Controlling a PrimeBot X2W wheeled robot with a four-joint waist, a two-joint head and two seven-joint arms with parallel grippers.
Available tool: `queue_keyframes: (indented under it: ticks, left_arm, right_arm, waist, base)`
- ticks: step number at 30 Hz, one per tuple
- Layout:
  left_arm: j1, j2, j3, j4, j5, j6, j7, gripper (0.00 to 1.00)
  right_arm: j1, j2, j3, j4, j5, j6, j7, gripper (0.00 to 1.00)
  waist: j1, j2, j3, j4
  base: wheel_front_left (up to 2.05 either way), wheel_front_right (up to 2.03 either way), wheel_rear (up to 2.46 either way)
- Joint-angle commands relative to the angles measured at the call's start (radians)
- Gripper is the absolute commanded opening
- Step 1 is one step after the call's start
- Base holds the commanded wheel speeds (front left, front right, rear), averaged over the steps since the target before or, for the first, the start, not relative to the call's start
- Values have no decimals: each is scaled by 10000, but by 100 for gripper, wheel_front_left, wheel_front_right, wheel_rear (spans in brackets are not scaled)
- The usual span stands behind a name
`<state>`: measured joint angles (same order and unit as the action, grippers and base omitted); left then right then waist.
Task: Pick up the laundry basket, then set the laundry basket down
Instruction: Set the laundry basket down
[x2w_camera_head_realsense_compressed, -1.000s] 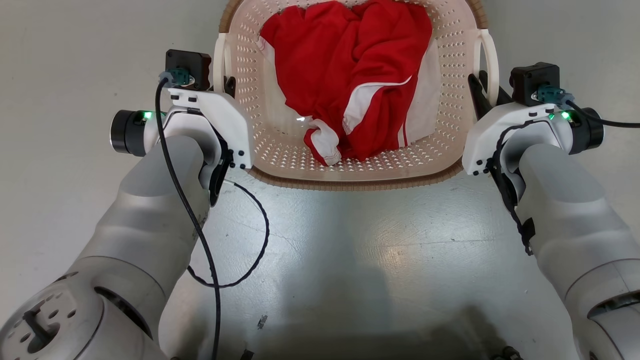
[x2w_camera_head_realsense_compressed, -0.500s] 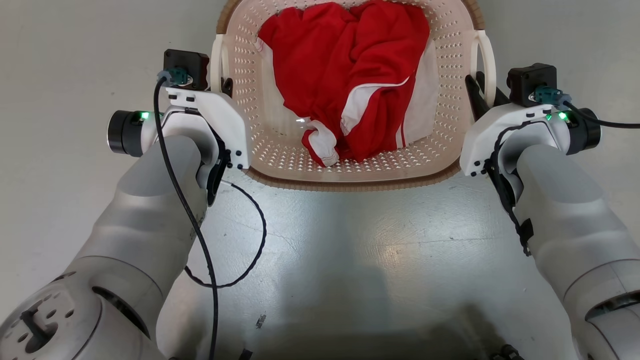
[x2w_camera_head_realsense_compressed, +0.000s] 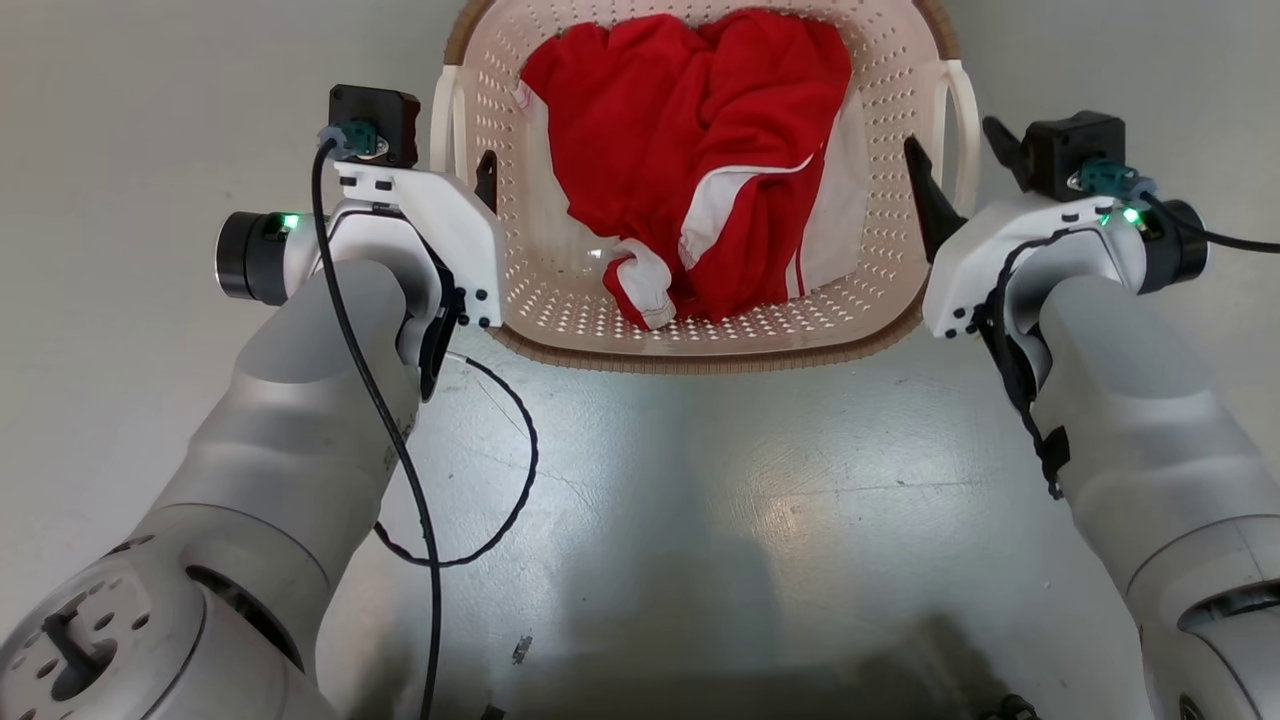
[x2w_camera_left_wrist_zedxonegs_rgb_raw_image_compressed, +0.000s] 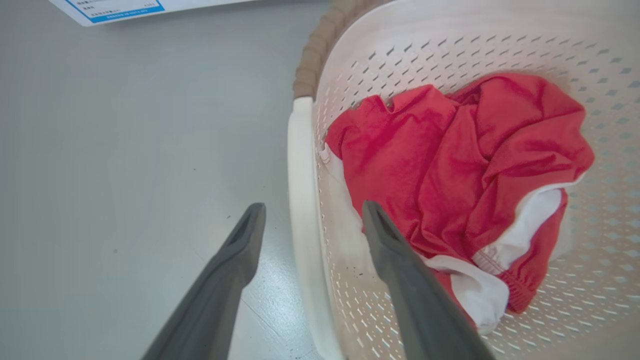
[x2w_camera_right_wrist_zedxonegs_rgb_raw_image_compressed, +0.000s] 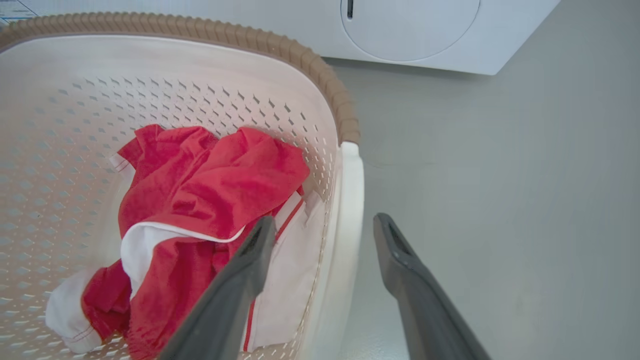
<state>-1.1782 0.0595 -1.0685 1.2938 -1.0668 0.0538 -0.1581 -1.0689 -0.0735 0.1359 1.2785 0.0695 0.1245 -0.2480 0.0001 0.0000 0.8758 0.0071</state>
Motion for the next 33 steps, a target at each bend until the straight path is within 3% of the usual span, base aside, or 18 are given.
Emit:
queue_keyframes:
  ticks: [1, 20, 33]
  left_arm:
    - [26, 184, 114, -31, -123, 148, -3, 100]
    - [968, 184, 1041, -241, -551, 269, -1026, 100]
    - [3367, 1074, 3375, -3166, 1808, 857, -1035, 100]
  right_arm:
    - [455, 233, -38, -321, -166, 62, -133, 100]
    - [2159, 233, -1680, -3196, -1484, 62, -136, 100]
    - [3834, 233, -2300, -4775, -2053, 62, -137, 100]
  waist:
    - [0, 0, -82, 1]
    - [0, 0, -2225, 147]
    - [0, 0, -4922, 445]
  base:
    - [0, 0, 0]
    - [0, 0, 0]
    - [0, 0, 0]
